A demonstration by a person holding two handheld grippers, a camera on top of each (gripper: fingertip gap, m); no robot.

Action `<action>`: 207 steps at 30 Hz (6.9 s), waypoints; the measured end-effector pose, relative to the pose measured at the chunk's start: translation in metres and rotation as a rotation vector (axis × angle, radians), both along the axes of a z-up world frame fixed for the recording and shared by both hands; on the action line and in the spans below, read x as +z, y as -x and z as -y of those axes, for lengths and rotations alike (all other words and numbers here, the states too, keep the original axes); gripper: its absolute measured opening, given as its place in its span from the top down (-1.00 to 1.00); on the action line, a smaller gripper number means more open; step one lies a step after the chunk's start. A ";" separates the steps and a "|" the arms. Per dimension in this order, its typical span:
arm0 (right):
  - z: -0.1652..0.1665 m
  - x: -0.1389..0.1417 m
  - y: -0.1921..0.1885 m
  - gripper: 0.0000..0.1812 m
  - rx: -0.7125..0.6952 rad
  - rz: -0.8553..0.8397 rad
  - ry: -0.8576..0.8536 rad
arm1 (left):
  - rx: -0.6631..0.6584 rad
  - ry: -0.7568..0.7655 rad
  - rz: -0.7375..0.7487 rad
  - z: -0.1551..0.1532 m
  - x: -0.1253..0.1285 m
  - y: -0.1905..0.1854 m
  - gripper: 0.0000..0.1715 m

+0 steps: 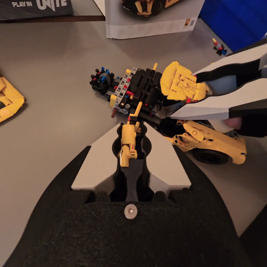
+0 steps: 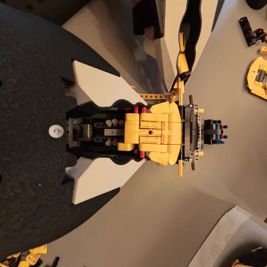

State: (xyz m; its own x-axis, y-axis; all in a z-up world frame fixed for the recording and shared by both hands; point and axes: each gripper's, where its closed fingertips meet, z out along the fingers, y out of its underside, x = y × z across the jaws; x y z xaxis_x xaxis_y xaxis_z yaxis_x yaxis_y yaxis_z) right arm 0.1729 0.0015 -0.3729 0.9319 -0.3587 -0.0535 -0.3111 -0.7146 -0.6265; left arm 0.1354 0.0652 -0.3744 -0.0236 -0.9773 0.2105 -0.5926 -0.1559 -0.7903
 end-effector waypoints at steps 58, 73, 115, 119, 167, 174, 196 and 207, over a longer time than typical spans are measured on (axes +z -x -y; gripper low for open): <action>0.035 -0.023 0.079 0.75 0.219 0.084 0.500 | -0.616 0.239 0.025 0.060 0.005 -0.020 0.64; 0.025 -0.012 0.074 0.85 -0.118 -0.072 0.144 | -0.606 0.245 0.048 0.060 0.006 -0.022 0.64; 0.079 -0.012 0.086 0.65 -0.020 0.108 0.256 | -0.610 0.285 0.014 0.066 0.003 -0.021 0.61; 0.076 -0.007 0.086 0.67 -0.013 0.120 0.224 | -0.608 0.276 0.019 0.065 0.003 -0.021 0.61; 0.335 0.004 -0.074 0.91 -0.615 0.110 0.174 | -0.617 0.290 0.021 0.068 0.004 -0.020 0.60; 0.179 0.061 0.014 0.70 -0.256 0.127 -0.146 | -0.619 0.289 0.021 0.068 0.004 -0.020 0.60; 0.047 0.016 0.088 0.75 -0.027 -0.013 -0.273 | -0.624 0.296 0.019 0.068 0.004 -0.019 0.60; 0.050 0.018 0.083 0.92 -0.015 0.019 -0.268 | -0.624 0.286 0.024 0.068 0.004 -0.019 0.60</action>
